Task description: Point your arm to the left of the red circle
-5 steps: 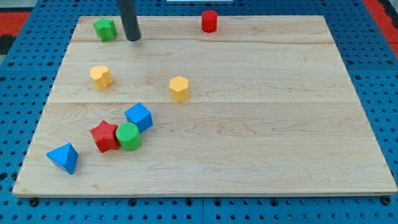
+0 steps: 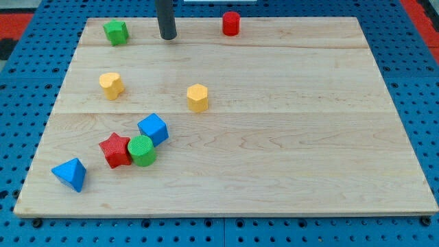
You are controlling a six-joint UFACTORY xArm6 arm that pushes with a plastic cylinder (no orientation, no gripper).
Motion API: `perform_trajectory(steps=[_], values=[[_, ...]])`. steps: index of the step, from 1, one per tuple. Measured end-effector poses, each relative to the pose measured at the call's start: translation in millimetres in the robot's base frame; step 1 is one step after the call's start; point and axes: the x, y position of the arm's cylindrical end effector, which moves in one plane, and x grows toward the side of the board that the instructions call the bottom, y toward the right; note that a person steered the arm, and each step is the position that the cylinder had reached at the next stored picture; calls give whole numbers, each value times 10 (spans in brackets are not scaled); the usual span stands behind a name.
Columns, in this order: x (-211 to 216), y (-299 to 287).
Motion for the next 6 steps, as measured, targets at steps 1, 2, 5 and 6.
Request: perform_trajectory(steps=[1,2,5,6], values=[[-35,10],[-61,75],[-489,437],[-489,599]])
